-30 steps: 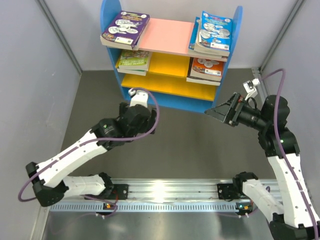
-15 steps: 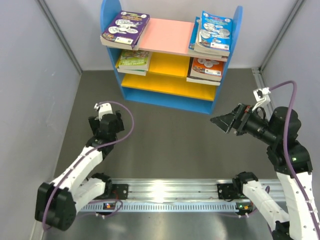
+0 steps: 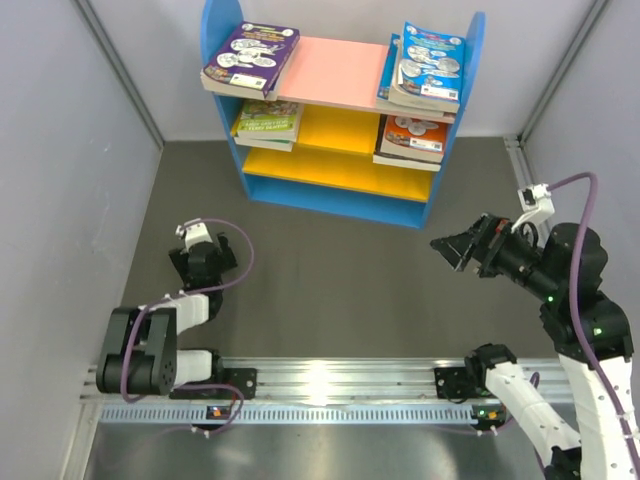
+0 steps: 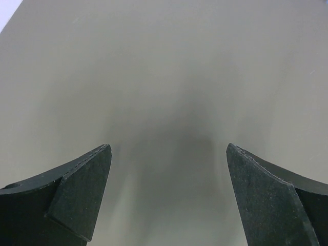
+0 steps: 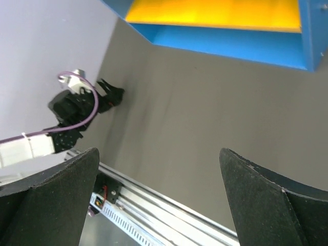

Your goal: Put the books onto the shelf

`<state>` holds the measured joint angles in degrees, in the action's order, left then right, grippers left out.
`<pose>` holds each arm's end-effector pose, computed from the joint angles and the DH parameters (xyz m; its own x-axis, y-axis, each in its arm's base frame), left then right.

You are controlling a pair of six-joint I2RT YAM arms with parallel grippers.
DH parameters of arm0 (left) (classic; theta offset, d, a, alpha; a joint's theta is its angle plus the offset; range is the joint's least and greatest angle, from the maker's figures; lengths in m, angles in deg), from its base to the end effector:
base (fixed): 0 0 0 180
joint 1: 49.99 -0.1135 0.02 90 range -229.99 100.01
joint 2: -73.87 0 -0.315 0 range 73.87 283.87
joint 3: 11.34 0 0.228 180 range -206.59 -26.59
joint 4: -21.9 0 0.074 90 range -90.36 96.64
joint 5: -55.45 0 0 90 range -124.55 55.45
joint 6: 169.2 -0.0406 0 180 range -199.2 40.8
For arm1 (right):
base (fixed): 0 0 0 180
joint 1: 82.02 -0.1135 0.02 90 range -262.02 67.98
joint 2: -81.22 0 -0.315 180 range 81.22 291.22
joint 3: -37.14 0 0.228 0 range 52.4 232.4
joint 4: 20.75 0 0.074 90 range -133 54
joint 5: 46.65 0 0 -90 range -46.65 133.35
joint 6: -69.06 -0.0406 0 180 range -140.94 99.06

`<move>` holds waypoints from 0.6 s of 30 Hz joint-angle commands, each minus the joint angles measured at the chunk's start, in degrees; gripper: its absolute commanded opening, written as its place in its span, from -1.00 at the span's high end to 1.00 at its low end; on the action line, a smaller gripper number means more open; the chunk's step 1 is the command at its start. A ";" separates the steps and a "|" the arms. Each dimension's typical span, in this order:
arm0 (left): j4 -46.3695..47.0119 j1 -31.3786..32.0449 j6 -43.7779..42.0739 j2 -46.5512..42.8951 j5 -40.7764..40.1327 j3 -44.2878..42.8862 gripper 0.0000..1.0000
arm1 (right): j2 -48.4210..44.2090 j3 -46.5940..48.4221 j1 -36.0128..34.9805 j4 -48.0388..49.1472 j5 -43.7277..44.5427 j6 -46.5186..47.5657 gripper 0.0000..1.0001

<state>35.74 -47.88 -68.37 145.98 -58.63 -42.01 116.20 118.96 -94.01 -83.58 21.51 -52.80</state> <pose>0.1931 0.0095 0.2109 -0.3932 -0.1572 -0.9059 -0.4089 0.9124 0.0191 0.0215 0.0200 0.4296 -0.5153 0.3915 -0.7624 -0.3187 0.7383 0.5945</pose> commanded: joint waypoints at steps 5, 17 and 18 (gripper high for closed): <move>19.14 -1.67 -0.11 10.74 11.66 -5.66 -0.98 | 5.97 -1.69 -0.76 1.32 -0.48 1.54 -1.00; 40.37 -3.95 -5.04 18.84 20.14 0.12 -0.97 | 8.00 -6.44 -0.93 5.02 6.38 9.26 -0.99; 38.68 -3.95 -5.12 18.15 20.12 -0.31 -0.97 | 7.65 -7.14 -0.84 5.90 6.29 9.70 -0.99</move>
<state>62.82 -51.70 -72.63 163.25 -39.83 -44.59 125.14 113.17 -94.16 -82.72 26.40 -47.53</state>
